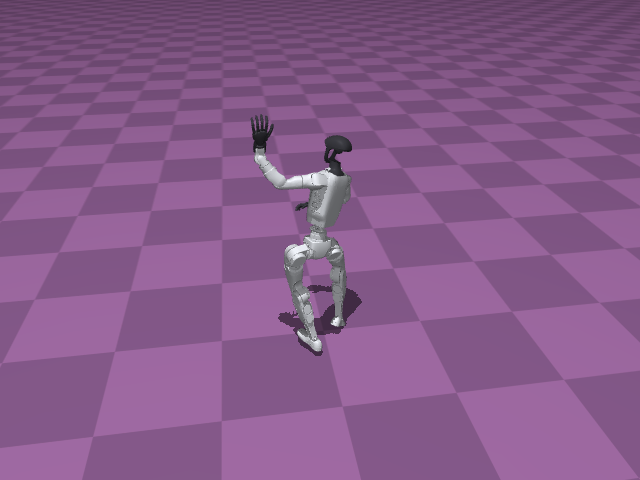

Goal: Dance

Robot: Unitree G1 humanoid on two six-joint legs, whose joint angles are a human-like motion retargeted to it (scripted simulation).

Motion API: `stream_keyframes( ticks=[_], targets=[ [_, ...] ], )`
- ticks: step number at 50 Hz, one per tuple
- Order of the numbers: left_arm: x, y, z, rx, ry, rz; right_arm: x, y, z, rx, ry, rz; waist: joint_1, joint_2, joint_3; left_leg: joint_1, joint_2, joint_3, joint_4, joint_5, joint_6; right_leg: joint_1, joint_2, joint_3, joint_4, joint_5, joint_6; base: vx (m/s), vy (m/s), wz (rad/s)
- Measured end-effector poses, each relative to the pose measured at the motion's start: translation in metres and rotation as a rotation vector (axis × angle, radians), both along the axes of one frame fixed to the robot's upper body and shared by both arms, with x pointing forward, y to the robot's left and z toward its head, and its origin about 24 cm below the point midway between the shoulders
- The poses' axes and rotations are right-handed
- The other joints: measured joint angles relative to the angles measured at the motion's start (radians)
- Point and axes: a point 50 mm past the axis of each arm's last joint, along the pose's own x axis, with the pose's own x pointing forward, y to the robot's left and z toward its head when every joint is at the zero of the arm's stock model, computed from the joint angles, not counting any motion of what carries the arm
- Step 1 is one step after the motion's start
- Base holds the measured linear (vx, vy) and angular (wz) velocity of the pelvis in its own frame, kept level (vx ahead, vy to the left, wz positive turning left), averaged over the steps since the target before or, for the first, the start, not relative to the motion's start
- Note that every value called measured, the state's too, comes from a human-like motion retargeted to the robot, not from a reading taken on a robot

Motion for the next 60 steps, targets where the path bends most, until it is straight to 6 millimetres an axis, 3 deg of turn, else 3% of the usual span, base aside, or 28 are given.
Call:
stream_keyframes(
  ticks=[3, 7, 10, 14, 18, 20, 22, 24, 26, 27, 30, 33, 35, 38, 42, 44, 45, 48, 51, 53, 57, 60],
  targets=[
    [-0.002, 0.004, -0.004, 0.001, 0.008, 0.030, -0.007, -0.009, -0.002, -0.048, 0.038, -0.006, 0.035, 0.016, -0.034, -0.008, 0.032, 0.012, -0.043, 0.019, 0.000, 0.024, 0.086, -0.042, -0.058, -0.120, -0.004, -0.12, 0.06, -0.67],
    [0.003, 0.006, -0.014, -0.017, 0.039, 0.032, -0.021, -0.023, -0.009, -0.113, 0.096, -0.036, 0.054, 0.022, -0.058, 0.002, 0.048, 0.023, -0.076, 0.027, 0.000, 0.074, 0.144, -0.064, -0.085, -0.140, -0.080, -0.02, 0.00, -0.27],
    [0.004, 0.011, -0.020, -0.018, 0.069, 0.052, -0.033, -0.031, -0.017, -0.151, 0.145, -0.062, 0.064, 0.016, -0.071, 0.008, 0.056, 0.022, -0.088, 0.023, 0.000, 0.122, 0.181, -0.102, -0.134, -0.257, -0.104, 0.00, -0.03, -0.17],
    [0.008, 0.017, -0.032, -0.029, 0.115, 0.093, -0.050, -0.049, -0.020, -0.227, 0.191, -0.116, 0.042, 0.007, -0.043, 0.028, 0.033, -0.008, -0.086, 0.017, 0.000, 0.088, 0.142, -0.065, -0.061, -0.202, -0.145, -0.04, -0.06, 0.23],
    [0.006, 0.029, -0.045, -0.029, 0.180, 0.184, -0.065, -0.074, -0.011, -0.316, 0.228, -0.160, -0.001, -0.011, -0.020, 0.032, 0.011, -0.032, -0.083, 0.014, 0.000, -0.007, 0.094, 0.074, 0.061, -0.031, -0.116, -0.08, -0.13, 0.50],
    [0.004, 0.039, -0.054, -0.025, 0.238, 0.243, -0.077, -0.087, -0.007, -0.371, 0.280, -0.178, -0.035, -0.018, -0.020, 0.034, 0.010, -0.050, -0.074, 0.009, 0.000, -0.047, 0.092, 0.157, 0.103, 0.024, -0.131, 0.01, -0.19, 0.55],
    [0.002, 0.049, -0.061, -0.015, 0.304, 0.290, -0.090, -0.102, -0.002, -0.442, 0.351, -0.211, -0.056, -0.019, -0.031, 0.031, 0.025, -0.065, -0.075, 0.010, -0.001, -0.067, 0.122, 0.225, 0.078, -0.029, -0.122, -0.02, -0.23, 0.51],
    [-0.001, 0.058, -0.069, -0.010, 0.374, 0.333, -0.104, -0.119, 0.006, -0.520, 0.427, -0.252, -0.081, -0.026, -0.039, 0.024, 0.033, -0.092, -0.069, 0.006, -0.007, -0.064, 0.152, 0.302, 0.008, -0.057, -0.056, -0.08, -0.38, 0.82],
    [-0.005, 0.068, -0.075, 0.001, 0.444, 0.383, -0.118, -0.137, 0.014, -0.606, 0.522, -0.305, -0.109, -0.025, -0.053, 0.003, 0.081, -0.130, -0.051, -0.003, -0.036, -0.049, 0.264, 0.456, -0.133, -0.041, 0.043, -0.17, -0.64, 0.84],
    [-0.007, 0.072, -0.077, 0.006, 0.480, 0.411, -0.124, -0.146, 0.019, -0.651, 0.571, -0.337, -0.115, -0.020, -0.060, -0.015, 0.128, -0.142, -0.035, -0.011, -0.062, -0.042, 0.332, 0.507, -0.201, -0.053, 0.071, -0.25, -1.04, 0.37],
    [-0.013, 0.088, -0.088, 0.003, 0.609, 0.499, -0.147, -0.174, 0.039, -0.804, 0.791, -0.459, -0.160, 0.003, -0.067, -0.046, 0.266, -0.205, 0.021, -0.042, -0.158, -0.003, 0.494, 0.584, -0.312, -0.123, 0.071, -0.12, -1.18, 0.92],
    [-0.020, 0.102, -0.099, -0.021, 0.730, 0.581, -0.175, -0.204, 0.067, -0.959, 1.087, -0.665, -0.256, 0.021, -0.073, -0.001, 0.344, -0.297, 0.016, -0.070, -0.214, 0.126, 0.634, 0.829, -0.321, -0.219, 0.071, 0.25, -0.79, 1.72],
    [-0.025, 0.109, -0.105, -0.064, 0.773, 0.632, -0.191, -0.218, 0.092, -1.014, 1.296, -0.837, -0.310, 0.039, -0.071, 0.010, 0.395, -0.334, -0.010, -0.052, -0.241, 0.175, 0.634, 0.774, -0.299, -0.352, 0.071, -0.03, -0.28, 1.42],
    [-0.028, 0.115, -0.110, -0.144, 0.770, 0.676, -0.213, -0.231, 0.132, -1.007, 1.550, -1.139, -0.334, 0.023, -0.085, 0.027, 0.430, -0.309, -0.068, -0.006, -0.262, 0.210, 0.597, 0.727, -0.332, -0.470, 0.071, -0.25, -0.15, 0.68],
    [-0.013, 0.103, -0.099, -0.183, 0.651, 0.609, -0.244, -0.232, 0.182, -0.774, 1.811, -1.570, -0.351, -0.027, -0.078, 0.046, 0.465, -0.256, -0.130, 0.131, -0.295, 0.254, 0.578, 0.700, -0.357, -0.534, 0.071, -0.30, -0.30, 0.76],
    [-0.001, 0.090, -0.087, -0.187, 0.553, 0.553, -0.254, -0.229, 0.207, -0.629, 1.851, -1.772, -0.373, -0.055, -0.071, 0.033, 0.475, -0.230, -0.131, 0.212, -0.302, 0.281, 0.571, 0.692, -0.376, -0.544, 0.071, -0.31, -0.34, 1.10],
    [0.004, 0.083, -0.080, -0.196, 0.493, 0.525, -0.257, -0.228, 0.220, -0.582, 1.836, -1.861, -0.383, -0.072, -0.070, 0.025, 0.480, -0.206, -0.129, 0.252, -0.308, 0.294, 0.567, 0.691, -0.390, -0.546, 0.071, -0.22, -0.25, 0.99],
    [0.024, 0.048, -0.050, -0.178, 0.259, 0.365, -0.262, -0.230, 0.245, -0.444, 1.536, -2.082, -0.423, -0.103, -0.073, 0.011, 0.506, -0.084, -0.142, 0.369, -0.365, 0.320, 0.572, 0.655, -0.419, -0.553, 0.069, -0.23, -0.24, 0.95],
    [0.045, -0.008, -0.025, -0.110, 0.032, 0.082, -0.265, -0.234, 0.257, -0.152, 1.079, -2.192, -0.432, -0.100, -0.079, 0.019, 0.564, 0.057, -0.169, 0.462, -0.467, 0.334, 0.623, 0.617, -0.430, -0.558, 0.048, -0.17, -0.25, 0.79],
    [0.047, -0.053, -0.005, -0.055, -0.124, -0.112, -0.261, -0.238, 0.265, 0.076, 0.716, -2.186, -0.430, -0.106, -0.078, 0.022, 0.591, 0.143, -0.181, 0.517, -0.481, 0.339, 0.650, 0.602, -0.429, -0.566, 0.025, -0.12, -0.22, 0.68],
    [0.015, -0.138, 0.025, 0.084, -0.427, -0.367, -0.228, -0.248, 0.288, 0.427, -0.080, -1.969, -0.444, -0.135, -0.070, -0.018, 0.603, 0.142, -0.181, 0.602, -0.431, 0.340, 0.693, 0.597, -0.424, -0.585, -0.001, -0.16, -0.27, 0.74],
    [-0.018, -0.178, 0.029, 0.150, -0.610, -0.441, -0.195, -0.246, 0.322, 0.568, -0.656, -1.696, -0.464, -0.158, -0.071, -0.069, 0.606, 0.083, -0.167, 0.651, -0.393, 0.335, 0.707, 0.568, -0.424, -0.592, -0.019, -0.22, -0.22, 0.63]
  ],
)
